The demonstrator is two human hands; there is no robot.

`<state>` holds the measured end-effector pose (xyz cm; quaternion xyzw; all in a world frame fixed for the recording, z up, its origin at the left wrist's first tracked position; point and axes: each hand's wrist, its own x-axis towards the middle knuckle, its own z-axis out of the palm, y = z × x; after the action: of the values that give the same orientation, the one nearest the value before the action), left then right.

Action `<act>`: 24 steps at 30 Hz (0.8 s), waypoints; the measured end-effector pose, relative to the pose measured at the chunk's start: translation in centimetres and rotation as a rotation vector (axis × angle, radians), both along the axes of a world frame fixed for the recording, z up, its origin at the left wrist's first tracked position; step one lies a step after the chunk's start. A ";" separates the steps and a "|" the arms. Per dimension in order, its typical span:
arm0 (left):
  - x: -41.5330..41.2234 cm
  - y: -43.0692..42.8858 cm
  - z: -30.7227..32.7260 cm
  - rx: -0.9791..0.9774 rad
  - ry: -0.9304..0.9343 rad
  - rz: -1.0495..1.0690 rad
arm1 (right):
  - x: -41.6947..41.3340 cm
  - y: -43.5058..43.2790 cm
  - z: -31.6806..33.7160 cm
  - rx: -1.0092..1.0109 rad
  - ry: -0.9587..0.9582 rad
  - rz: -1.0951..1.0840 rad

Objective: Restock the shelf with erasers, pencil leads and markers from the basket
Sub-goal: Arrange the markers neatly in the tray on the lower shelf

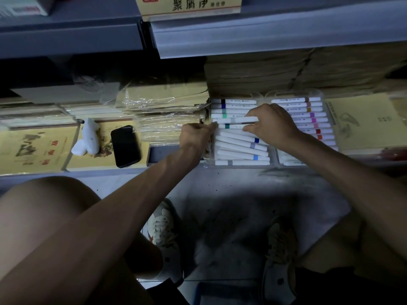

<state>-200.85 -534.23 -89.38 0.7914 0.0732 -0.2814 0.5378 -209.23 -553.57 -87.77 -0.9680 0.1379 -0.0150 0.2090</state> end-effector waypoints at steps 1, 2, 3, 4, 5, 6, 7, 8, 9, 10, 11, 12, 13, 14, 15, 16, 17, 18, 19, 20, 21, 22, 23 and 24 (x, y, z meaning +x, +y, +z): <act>0.0 -0.1 0.1 -0.014 0.003 0.012 | 0.0 0.0 -0.1 0.012 -0.013 -0.017; 0.0 -0.2 0.1 -0.031 0.004 0.023 | 0.0 0.0 -0.3 0.036 -0.024 -0.038; 0.1 -0.3 0.0 -0.045 0.005 0.035 | 0.1 0.0 -0.4 0.071 -0.027 -0.061; 0.1 -0.4 -0.1 -0.055 0.005 0.043 | 0.1 0.0 -0.4 0.110 -0.026 -0.081; 0.2 -0.5 -0.2 -0.060 0.008 0.050 | 0.1 -0.1 -0.4 0.146 -0.026 -0.102; 0.2 -0.6 -0.2 -0.056 0.011 0.052 | 0.1 -0.1 -0.3 0.174 -0.027 -0.123; 0.2 -0.6 -0.2 -0.048 0.011 0.049 | 0.1 -0.1 -0.3 0.190 -0.028 -0.143; 0.2 -0.7 -0.2 -0.041 0.007 0.043 | 0.1 0.0 -0.2 0.195 -0.025 -0.156; 0.2 -0.7 -0.3 -0.039 0.000 0.043 | 0.1 0.0 -0.1 0.196 -0.018 -0.165; 0.2 -0.7 -0.3 -0.045 -0.004 0.045 | 0.1 0.0 -0.1 0.201 -0.013 -0.172; 0.2 -0.8 -0.4 -0.051 -0.005 0.050 | 0.1 0.0 -0.2 0.206 -0.008 -0.176; 0.1 -0.8 -0.4 -0.056 -0.004 0.058 | 0.1 0.0 -0.2 0.204 -0.007 -0.174; 0.0 -0.8 -0.4 -0.055 -0.006 0.067 | 0.1 0.0 -0.2 0.196 -0.008 -0.167; -0.1 -0.8 -0.4 -0.051 -0.006 0.074 | 0.1 0.0 -0.2 0.184 -0.010 -0.156; 0.0 -0.7 -0.3 -0.045 -0.007 0.077 | 0.1 -0.1 -0.3 0.171 -0.012 -0.144; 0.0 -0.7 -0.1 -0.033 -0.003 0.076 | 0.0 0.0 -0.3 0.159 -0.014 -0.135; 0.0 -0.7 0.1 -0.015 0.006 0.070 | -0.2 0.0 -0.5 0.150 -0.013 -0.132; 0.0 -0.7 0.4 0.002 0.017 0.063 | -0.3 0.0 -0.6 0.145 -0.011 -0.135; 0.1 -0.7 0.5 0.011 0.023 0.060 | -0.4 0.0 -0.8 0.147 -0.011 -0.142; 0.1 -0.7 0.6 0.012 0.027 0.056 | -0.5 0.0 -0.9 0.157 -0.015 -0.150; 0.1 -0.7 0.7 0.009 0.032 0.051 | -0.6 -0.1 -1.0 0.173 -0.021 -0.161; 0.1 -0.7 0.9 0.009 0.038 0.046 | -0.6 -0.1 -1.0 0.189 -0.027 -0.176; 0.0 -0.7 1.0 0.014 0.043 0.040 | -0.7 -0.1 -0.9 0.206 -0.028 -0.193; 0.0 -0.7 1.0 0.019 0.047 0.036 | -0.7 -0.1 -0.9 0.226 -0.030 -0.209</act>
<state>-200.90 -534.90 -88.35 0.7881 0.1026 -0.2895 0.5334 -209.92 -553.64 -88.64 -0.9184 0.2355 -0.0354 0.3158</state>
